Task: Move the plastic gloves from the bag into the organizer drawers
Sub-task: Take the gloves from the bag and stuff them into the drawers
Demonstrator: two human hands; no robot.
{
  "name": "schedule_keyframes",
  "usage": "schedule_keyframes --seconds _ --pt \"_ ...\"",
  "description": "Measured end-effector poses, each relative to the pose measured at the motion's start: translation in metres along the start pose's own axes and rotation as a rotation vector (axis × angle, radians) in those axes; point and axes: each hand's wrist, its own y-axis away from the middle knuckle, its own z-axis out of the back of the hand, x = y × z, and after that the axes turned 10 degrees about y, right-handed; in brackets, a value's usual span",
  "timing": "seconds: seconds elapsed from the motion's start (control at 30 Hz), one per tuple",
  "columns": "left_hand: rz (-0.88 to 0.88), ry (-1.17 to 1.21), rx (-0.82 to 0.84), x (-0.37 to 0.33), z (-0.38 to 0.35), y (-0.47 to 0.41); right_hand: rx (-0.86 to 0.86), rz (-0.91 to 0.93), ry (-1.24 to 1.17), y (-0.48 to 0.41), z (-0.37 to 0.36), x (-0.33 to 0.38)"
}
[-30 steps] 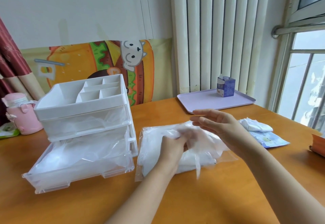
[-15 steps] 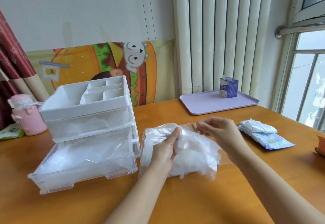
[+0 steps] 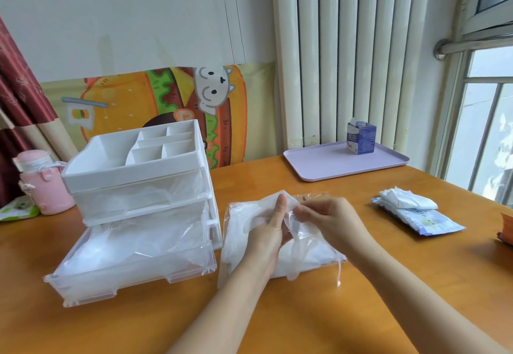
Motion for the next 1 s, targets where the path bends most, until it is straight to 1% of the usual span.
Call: schedule_keyframes --seconds 0.1,0.17,0.23,0.27,0.33,0.43,0.5,0.57,0.6,0.7,0.8,0.9,1.0 --pt "-0.001 -0.075 -0.016 0.0 0.002 -0.001 -0.057 -0.109 -0.078 -0.001 0.008 -0.001" --pt "-0.018 -0.233 -0.067 0.002 0.006 -0.005 -0.134 -0.19 -0.178 -0.001 0.013 -0.003" --pt "-0.035 -0.424 -0.147 0.006 0.015 -0.011 -0.245 -0.254 -0.401 -0.005 0.021 -0.006" --pt "-0.042 -0.524 -0.179 0.008 0.019 -0.014 -0.274 -0.269 -0.543 -0.007 0.029 -0.004" --pt "-0.046 -0.746 -0.211 0.012 0.027 -0.016 -0.25 -0.263 -0.834 -0.01 0.045 0.002" --pt "-0.087 -1.006 -0.206 0.003 0.024 -0.01 -0.146 -0.275 -1.314 -0.007 0.066 0.008" --pt "-0.141 -1.13 -0.16 -0.012 0.014 -0.001 -0.105 -0.318 -1.45 -0.006 0.074 0.008" --pt "-0.231 -1.199 -0.113 -0.033 0.005 0.012 -0.079 -0.351 -1.447 -0.005 0.075 0.008" --pt "-0.286 -1.222 -0.091 -0.044 0.001 0.018 -0.055 -0.338 -1.459 -0.005 0.075 0.009" --pt "-0.368 -1.198 -0.017 -0.077 -0.004 0.039 0.029 -0.308 -1.434 -0.003 0.07 0.009" --pt "-0.343 -1.05 0.122 -0.098 -0.007 0.052 0.086 -0.298 -1.39 0.0 0.068 0.014" --pt "-0.246 -0.775 0.268 -0.102 -0.007 0.052 0.189 -0.274 -1.32 0.006 0.062 0.025" --pt "-0.107 -0.431 0.354 -0.094 0.003 0.048 0.279 -0.267 -1.266 0.01 0.048 0.034"
